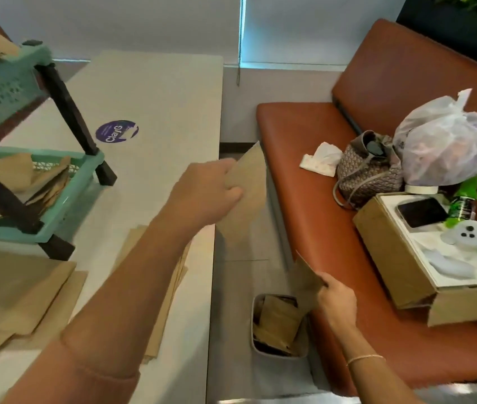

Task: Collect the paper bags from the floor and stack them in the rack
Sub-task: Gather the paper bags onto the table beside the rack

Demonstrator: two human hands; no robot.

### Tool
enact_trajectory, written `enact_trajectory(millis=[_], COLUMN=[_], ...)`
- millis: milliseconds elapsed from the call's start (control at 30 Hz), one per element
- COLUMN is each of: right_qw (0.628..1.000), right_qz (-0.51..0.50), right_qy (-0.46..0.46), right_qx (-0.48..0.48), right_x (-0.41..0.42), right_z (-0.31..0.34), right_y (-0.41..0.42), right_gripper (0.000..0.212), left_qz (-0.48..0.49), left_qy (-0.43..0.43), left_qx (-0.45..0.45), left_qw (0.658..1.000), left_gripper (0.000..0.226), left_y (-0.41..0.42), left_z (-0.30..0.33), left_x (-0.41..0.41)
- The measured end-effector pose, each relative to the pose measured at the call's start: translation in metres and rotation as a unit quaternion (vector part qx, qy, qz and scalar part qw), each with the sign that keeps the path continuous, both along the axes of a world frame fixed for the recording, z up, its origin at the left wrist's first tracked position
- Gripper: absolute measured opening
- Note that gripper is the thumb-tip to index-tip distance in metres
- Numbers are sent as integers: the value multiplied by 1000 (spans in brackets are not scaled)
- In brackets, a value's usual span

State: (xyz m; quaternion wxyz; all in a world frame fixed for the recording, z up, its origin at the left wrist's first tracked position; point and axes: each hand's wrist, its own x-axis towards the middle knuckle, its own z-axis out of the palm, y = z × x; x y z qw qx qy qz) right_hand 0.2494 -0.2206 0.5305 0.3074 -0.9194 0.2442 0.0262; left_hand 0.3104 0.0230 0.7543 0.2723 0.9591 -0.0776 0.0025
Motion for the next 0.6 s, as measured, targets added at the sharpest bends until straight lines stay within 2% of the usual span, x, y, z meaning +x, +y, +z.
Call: enact_trajectory(millis=[67,167,333,400,500,567,600], right_qw=[999,995,987,989,992,987,979], right_qz=[19,70,96,89,94,155,205], right_qy=[31,74,125,110,78,32,4], right_qx=[7,-4,31,32,-4,0,0], right_x=[-5,-7,-5,-2,9,18,22], right_z=[-27,-66,-109,-110,-95,-84,-81], right_y=[-1,-2,-6,-7,-7,-5,-3], right_gripper=[53,51,43,51,78,87,85], left_qz=[-4,-23,-32,-41,-46,-57,-71], left_qy=[12,85,166,193,228,236,236], left_qx=[-2,13,105,148,187,212,220], left_qw=[1000,996,980,969,954,947,944], left_gripper=[5,15,8,21,29,33,36], left_y=[-35,-76,-100,-100,-100,-103,-105], left_z=[-33,-91,-182,-207,-233,-245,-250], left_x=[1,-2,-5,-6,-8,-8,-8])
